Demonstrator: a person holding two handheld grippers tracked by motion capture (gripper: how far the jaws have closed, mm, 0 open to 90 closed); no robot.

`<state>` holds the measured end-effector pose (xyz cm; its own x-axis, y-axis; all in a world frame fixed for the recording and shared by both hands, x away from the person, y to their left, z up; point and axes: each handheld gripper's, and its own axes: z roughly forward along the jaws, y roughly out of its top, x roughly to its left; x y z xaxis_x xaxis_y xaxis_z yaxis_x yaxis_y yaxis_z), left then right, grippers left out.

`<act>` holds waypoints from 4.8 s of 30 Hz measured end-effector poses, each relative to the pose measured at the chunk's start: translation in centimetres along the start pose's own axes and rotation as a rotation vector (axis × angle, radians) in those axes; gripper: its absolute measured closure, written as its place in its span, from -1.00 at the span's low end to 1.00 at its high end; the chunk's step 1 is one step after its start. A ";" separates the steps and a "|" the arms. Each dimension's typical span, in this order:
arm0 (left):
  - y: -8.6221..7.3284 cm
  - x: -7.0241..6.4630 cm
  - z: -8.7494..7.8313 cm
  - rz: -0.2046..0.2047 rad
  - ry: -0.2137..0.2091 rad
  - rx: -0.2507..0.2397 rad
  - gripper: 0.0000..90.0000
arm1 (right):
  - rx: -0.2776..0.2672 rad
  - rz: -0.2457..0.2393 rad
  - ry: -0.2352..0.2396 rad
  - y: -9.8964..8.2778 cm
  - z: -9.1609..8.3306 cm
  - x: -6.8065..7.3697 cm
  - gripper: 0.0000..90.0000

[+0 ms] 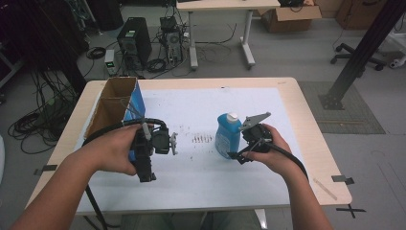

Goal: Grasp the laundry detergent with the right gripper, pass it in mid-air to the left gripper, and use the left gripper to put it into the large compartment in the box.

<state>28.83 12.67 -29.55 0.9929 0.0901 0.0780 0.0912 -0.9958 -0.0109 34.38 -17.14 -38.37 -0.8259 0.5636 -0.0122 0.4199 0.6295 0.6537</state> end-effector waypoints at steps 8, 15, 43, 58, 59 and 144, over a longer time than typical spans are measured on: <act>0.1 -0.1 0.0 -0.001 0.001 0.000 -0.99 | -0.028 0.018 -0.012 -0.5 0.7 -0.1 -0.93; 0.2 0.0 0.0 0.002 0.005 0.002 -0.99 | -0.073 0.030 -0.022 -0.9 1.4 0.0 -0.93; 0.1 -0.1 0.0 0.005 0.004 -0.006 -0.99 | -0.189 0.067 -0.084 -1.4 3.6 0.3 -0.95; -0.3 -0.2 -0.1 -0.003 0.006 -0.006 -0.99 | -0.284 0.115 -0.126 -1.6 4.1 0.7 -0.96; -0.3 -0.2 -0.1 -0.002 0.006 -0.006 -0.99 | -0.288 0.118 -0.128 -1.6 4.2 0.7 -0.96; 3.0 0.4 -3.8 0.033 0.047 -0.036 -0.99 | -0.327 -0.218 0.221 0.5 -1.9 3.9 0.00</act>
<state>29.18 9.68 -25.79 0.9906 0.0570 0.1246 0.0547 -0.9983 0.0221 30.62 -15.62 -36.63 -0.9574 0.2863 -0.0371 0.1159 0.4989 0.8589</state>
